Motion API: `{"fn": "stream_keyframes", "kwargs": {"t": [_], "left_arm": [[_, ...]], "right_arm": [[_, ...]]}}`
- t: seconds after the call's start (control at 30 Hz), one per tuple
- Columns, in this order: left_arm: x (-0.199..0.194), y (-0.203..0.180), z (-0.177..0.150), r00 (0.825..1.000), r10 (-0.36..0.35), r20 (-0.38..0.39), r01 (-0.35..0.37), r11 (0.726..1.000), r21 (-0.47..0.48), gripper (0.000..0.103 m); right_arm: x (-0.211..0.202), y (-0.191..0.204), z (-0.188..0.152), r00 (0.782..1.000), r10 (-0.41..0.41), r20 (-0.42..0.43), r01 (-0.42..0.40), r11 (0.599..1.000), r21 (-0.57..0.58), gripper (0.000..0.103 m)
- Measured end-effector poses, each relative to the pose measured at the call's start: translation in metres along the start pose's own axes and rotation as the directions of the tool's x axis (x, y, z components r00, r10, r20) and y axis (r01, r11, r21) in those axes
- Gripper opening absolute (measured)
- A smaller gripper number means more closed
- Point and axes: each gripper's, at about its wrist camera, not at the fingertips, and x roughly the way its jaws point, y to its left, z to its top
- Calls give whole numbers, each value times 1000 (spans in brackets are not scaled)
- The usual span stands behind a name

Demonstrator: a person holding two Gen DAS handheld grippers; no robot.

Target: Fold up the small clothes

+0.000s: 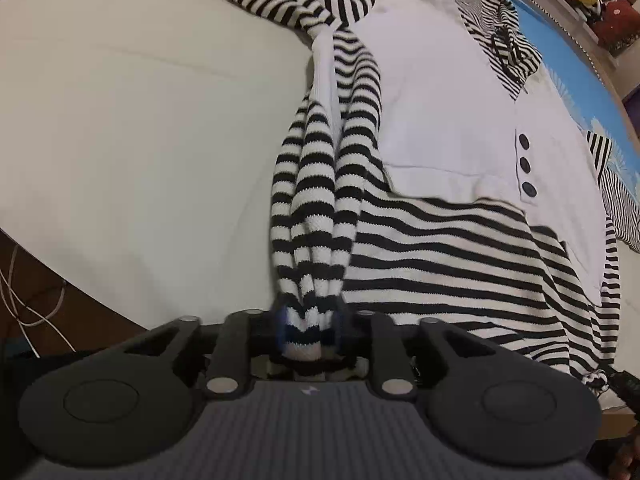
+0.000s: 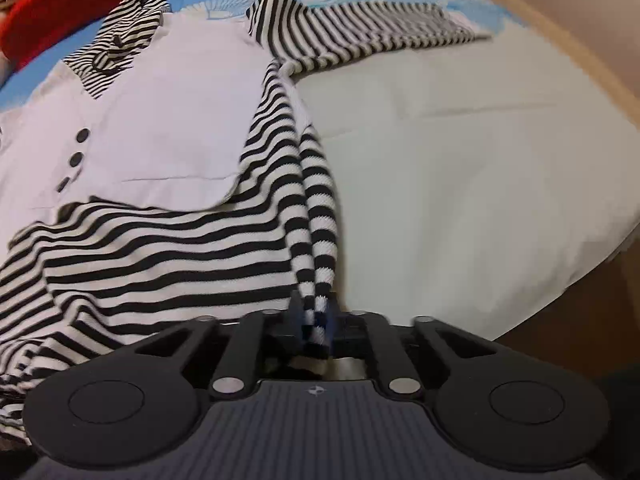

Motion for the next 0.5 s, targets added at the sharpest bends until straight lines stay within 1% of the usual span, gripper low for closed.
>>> {"fn": "stream_keyframes", "kwargs": {"t": [0.03,0.07,0.1,0.17,0.2,0.23,0.27,0.3,0.33,0.37,0.4,0.43,0.47,0.5], "left_arm": [[-6,-4,0,999,19,37,-20,1000,18,29],[-14,-10,0,995,44,94,-49,997,53,29],[-22,-18,-2,988,50,146,-64,993,95,29],[-34,-34,-3,975,14,224,-57,981,184,30],[-35,-42,-4,971,-10,238,-45,974,224,30],[-32,-49,-6,972,-27,234,-36,965,260,33],[-26,-53,-8,977,-33,209,-29,957,288,35],[-14,-56,-10,987,-25,156,-25,950,312,36],[1,-58,-11,996,5,85,-33,944,328,37],[15,-57,-13,998,49,25,-55,940,335,36],[21,-57,-15,998,67,21,-70,937,343,36],[19,-59,-14,997,67,43,-78,931,356,37],[14,-63,-11,996,70,61,-88,926,366,37],[6,-66,-8,994,55,91,-85,926,368,38]], "right_arm": [[-3,0,3,1000,-14,16,13,1000,9,23],[-7,-1,5,999,-23,43,22,1000,21,28],[-11,0,7,997,-30,75,28,999,36,33],[-24,-2,8,989,-19,144,12,999,48,37],[-27,1,6,985,-4,171,-3,999,40,38],[-27,3,6,983,11,185,-17,999,29,39],[-26,5,6,981,27,190,-30,999,14,43],[-24,6,5,984,40,175,-40,999,-4,48],[-15,9,5,991,40,131,-38,999,-22,50],[-4,13,3,997,35,68,-33,999,-33,51],[5,14,1,1000,30,0,-30,999,-42,51],[8,14,-3,999,25,-28,-26,999,-45,51],[5,15,-4,1000,18,-13,-19,999,-49,51],[-1,16,-3,1000,8,18,-7,998,-59,51]]}}
